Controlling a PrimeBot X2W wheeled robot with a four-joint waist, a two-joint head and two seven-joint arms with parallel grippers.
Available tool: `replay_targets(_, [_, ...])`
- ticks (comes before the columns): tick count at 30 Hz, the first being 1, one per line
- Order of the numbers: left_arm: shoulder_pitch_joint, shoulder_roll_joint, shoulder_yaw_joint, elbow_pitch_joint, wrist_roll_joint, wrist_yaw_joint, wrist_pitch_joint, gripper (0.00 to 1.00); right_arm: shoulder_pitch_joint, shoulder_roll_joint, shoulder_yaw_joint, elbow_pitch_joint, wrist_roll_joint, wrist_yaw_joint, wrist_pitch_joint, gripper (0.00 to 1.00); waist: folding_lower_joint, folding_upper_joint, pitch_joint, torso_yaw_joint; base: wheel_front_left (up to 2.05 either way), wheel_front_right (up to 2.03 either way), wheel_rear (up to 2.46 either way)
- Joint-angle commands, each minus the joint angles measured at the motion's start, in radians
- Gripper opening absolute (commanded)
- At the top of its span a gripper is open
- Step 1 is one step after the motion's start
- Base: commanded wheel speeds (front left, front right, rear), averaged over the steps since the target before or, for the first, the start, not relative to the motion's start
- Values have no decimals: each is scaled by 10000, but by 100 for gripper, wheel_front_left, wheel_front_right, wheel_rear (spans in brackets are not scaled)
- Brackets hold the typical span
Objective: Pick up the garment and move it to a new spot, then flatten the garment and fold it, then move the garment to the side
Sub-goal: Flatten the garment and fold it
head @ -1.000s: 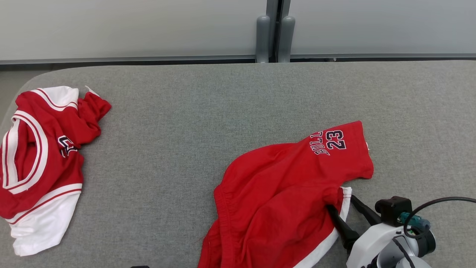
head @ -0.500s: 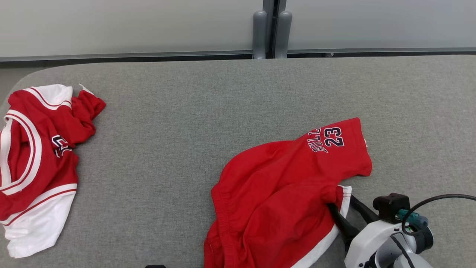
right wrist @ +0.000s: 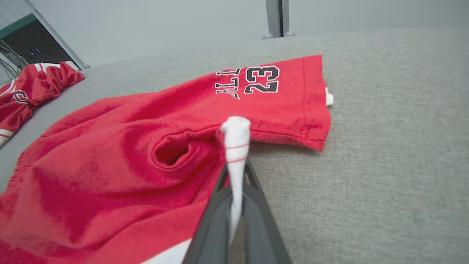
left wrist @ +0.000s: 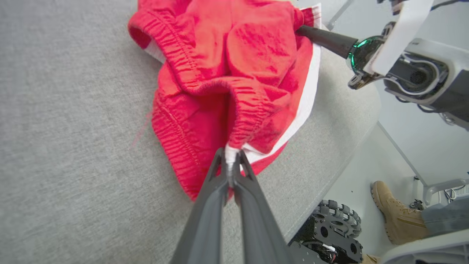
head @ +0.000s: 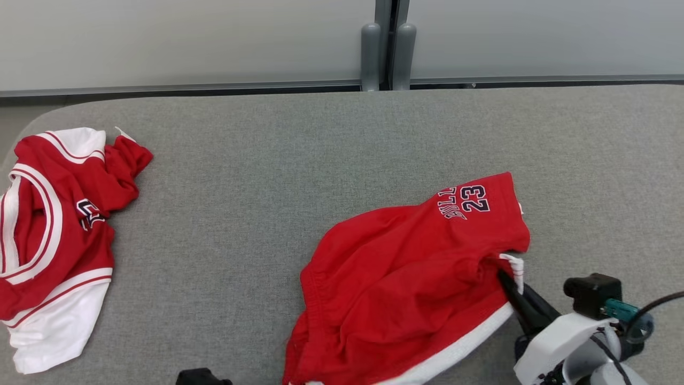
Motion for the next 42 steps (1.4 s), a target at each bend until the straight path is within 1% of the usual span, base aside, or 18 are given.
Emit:
replay_targets(1, [34, 103, 143, -106, -43, -34, -94, 0, 185, -111, -149, -186, 61, 1, -36, 0, 0, 0, -104, -4, 0, 0, 0])
replay_targets(6, [186, 495, 638, -965, -268, 116, -580, 0, 1066, -374, -1087, -1857, 417, 1, 181, 0, 0, 0, -364, -168, 0, 0, 0])
replay_targets(9, [314, 656, 864, -1551, -300, 277, -817, 0, 1501, -344, -1672, -2964, 551, 1, 308, 0, 0, 0, -487, -353, 0, 0, 0])
replay_targets(14, [202, 669, 1436, -2720, -286, 440, -1344, 0, 1730, -132, -2429, -4887, 981, 1, 522, 0, 0, 0, -684, -651, 0, 0, 0])
replay_targets(18, [-301, 684, 2139, -3475, -235, 447, -1563, 0, 1172, -2, -2678, -6152, 1415, 1, 991, 0, 0, 0, -710, -814, 0, 0, 0])
replay_targets(20, [-801, 862, 2457, -3576, -116, 428, -1458, 0, 579, 39, -2723, -6408, 1446, 1, 1408, 0, 0, 0, -600, -879, 0, 0, 0])
replay_targets(22, [-1505, 762, 2812, -3563, -376, 208, -1338, 0, -263, 319, -2781, -6355, 1531, 1, 1844, 0, 0, 0, -386, -888, 0, 0, 0])
replay_targets(24, [-2453, 1010, 3064, -3164, -230, 18, -853, 0, -1367, 348, -2888, -5989, 1097, 1, 2361, 0, 0, 0, -64, -863, 0, 0, 0])
replay_targets(26, [-3560, 674, 3231, -2717, -601, -309, -396, 0, -2626, 844, -2872, -5355, 893, 2, 2889, 0, 0, 0, 315, -795, 0, 0, 0])
replay_targets(27, [-4169, 622, 3340, -2348, -722, -428, -159, 0, -3294, 1094, -2934, -4950, 737, 2, 3105, 0, 0, 0, 503, -765, 0, 0, 0])
replay_targets(29, [-5512, 545, 3503, -1411, -762, -597, 411, 0, -4836, 1593, -3453, -3900, 394, 1, 3346, 0, 0, 0, 988, -719, 0, 0, 0])
replay_targets(30, [-6193, 378, 3492, -924, -784, -688, 687, 0, -5577, 1808, -3708, -3279, 234, 1, 3449, 0, 0, 0, 1268, -686, 0, 0, 0])
replay_targets(31, [-6933, 110, 3551, -378, -861, -741, 864, 0, -6363, 1958, -3998, -2661, 85, 1, 3446, 0, 0, 0, 1557, -655, 0, 0, 0])
replay_targets(32, [-6933, 110, 3551, -378, -861, -741, 864, 0, -6363, 1958, -3998, -2661, 85, 1, 3446, 0, 0, 0, 1557, -655, 0, 0, 0])
replay_targets(34, [-8247, -236, 3559, 871, -773, -866, 1123, 0, -7901, 2108, -4478, -1302, -163, 1, 3243, 0, 0, 0, 2048, -595, 0, 0, 0])
replay_targets(37, [-9952, -885, 3548, 2832, -314, -940, 807, 0, -10066, 2136, -4844, 1004, 506, 1, 1976, 0, 0, 0, 2589, -486, 0, 0, 0])
replay_targets(40, [-11502, -1422, 3577, 4613, 457, -989, -209, 0, -12022, 2068, -5254, 3558, 976, -14, 48, 0, 0, 0, 2880, -443, 0, 0, 0])
replay_targets(42, [-12306, -1744, 3671, 5465, 1093, -958, -1324, 0, -13219, 2036, -5257, 5019, 1588, -16, -1137, 0, 0, 0, 3007, -402, 0, 0, 0])
